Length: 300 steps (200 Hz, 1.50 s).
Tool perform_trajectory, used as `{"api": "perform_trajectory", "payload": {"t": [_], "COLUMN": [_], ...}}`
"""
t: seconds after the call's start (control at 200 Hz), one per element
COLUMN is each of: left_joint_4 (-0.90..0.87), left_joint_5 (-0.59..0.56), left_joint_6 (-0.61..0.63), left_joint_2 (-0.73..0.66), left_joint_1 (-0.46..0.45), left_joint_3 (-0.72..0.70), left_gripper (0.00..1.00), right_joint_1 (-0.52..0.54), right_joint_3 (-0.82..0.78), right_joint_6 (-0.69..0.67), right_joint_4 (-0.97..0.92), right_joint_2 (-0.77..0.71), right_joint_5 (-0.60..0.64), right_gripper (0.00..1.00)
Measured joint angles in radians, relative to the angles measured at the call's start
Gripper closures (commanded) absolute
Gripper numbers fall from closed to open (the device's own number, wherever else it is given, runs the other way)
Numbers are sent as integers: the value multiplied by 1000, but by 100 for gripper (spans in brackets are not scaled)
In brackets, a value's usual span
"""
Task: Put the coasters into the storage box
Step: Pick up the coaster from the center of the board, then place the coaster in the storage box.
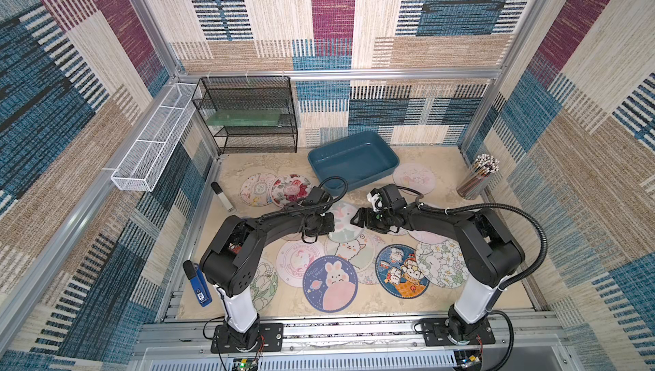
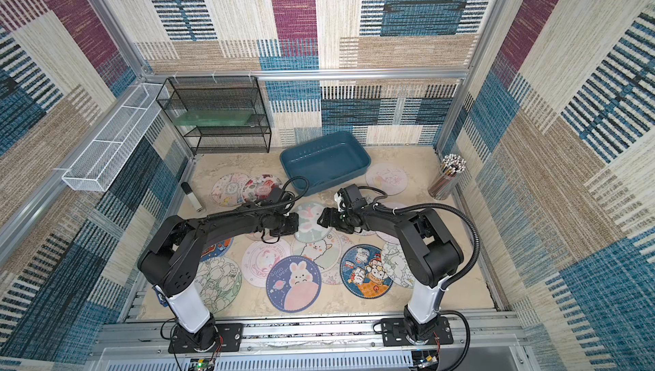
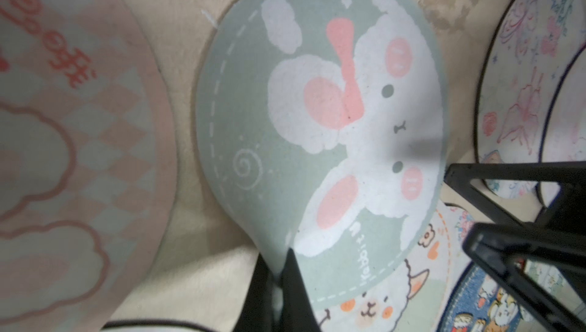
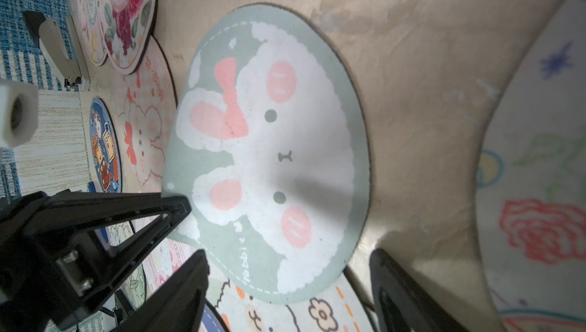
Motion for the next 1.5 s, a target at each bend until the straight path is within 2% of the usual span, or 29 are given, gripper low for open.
{"api": "perform_trajectory", "payload": {"t": [0.28,0.466,0.526,0.601,0.776,0.987,1.402,1.502], "left_joint_4": [-59,-136,-166,-206,-278,-316,-375,-377], "left_joint_5": [-29,-44,-56,-68,-70,-72,14,31], "left_joint_6": [0,1,5,14,65,158,287,301], "left_joint_2": [-90,-221,-256,-285,-278,-130,390,504], "left_joint_1": [-10,-37,-47,-53,-55,-53,-11,3], "left_joint_3": [21,49,80,136,298,542,1183,1291], "left_gripper": [100,100,100,100,100,100,100,100], "right_joint_1": [-5,-23,-31,-43,-76,-111,-143,-149], "right_joint_3": [-8,-15,-15,-16,-35,-47,-68,-79], "right_joint_6": [0,-6,-13,-20,-31,-38,-29,-18], "right_joint_4": [-44,-78,-79,-80,-84,-88,-135,-137], "right_joint_2": [-26,-83,-109,-142,-222,-328,-472,-503], "right_joint_5": [1,0,-1,-8,-27,-45,-50,-50], "right_gripper": [14,2,0,3,5,5,5,5]}}
